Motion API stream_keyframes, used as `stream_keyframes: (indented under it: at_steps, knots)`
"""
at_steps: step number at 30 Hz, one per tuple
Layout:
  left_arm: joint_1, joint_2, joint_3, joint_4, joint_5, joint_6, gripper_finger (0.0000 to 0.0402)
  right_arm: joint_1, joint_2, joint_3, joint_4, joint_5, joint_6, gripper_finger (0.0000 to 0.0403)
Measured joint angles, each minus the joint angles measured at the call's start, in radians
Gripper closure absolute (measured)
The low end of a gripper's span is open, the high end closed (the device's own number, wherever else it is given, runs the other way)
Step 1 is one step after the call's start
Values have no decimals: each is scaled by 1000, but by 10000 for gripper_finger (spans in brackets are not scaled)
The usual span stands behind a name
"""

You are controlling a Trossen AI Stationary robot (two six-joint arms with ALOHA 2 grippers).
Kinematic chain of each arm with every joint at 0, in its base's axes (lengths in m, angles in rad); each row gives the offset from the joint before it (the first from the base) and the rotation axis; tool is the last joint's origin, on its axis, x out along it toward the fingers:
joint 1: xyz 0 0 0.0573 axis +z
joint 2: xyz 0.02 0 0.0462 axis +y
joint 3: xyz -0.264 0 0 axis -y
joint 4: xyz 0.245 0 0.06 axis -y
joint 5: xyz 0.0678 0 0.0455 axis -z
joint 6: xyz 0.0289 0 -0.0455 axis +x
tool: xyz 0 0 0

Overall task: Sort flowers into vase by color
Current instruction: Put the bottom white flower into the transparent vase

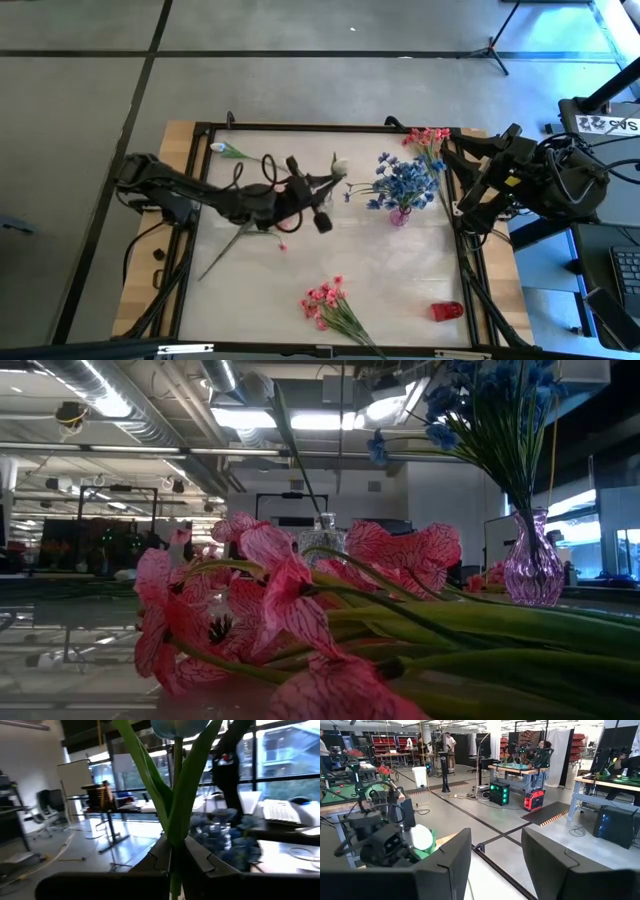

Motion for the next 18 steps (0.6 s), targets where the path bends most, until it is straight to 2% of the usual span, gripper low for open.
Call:
stream_keyframes:
  at_steps: [7,12,18]
  knots:
    - [59,5,0,-19,-27,-2,387,0,0,0,0,0,0,230]
    - [54,5,0,-109,-22,-56,387,0,0,0,0,0,0,230]
    - [34,5,1,-113,-32,-99,386,0,0,0,-3,0,-3,230]
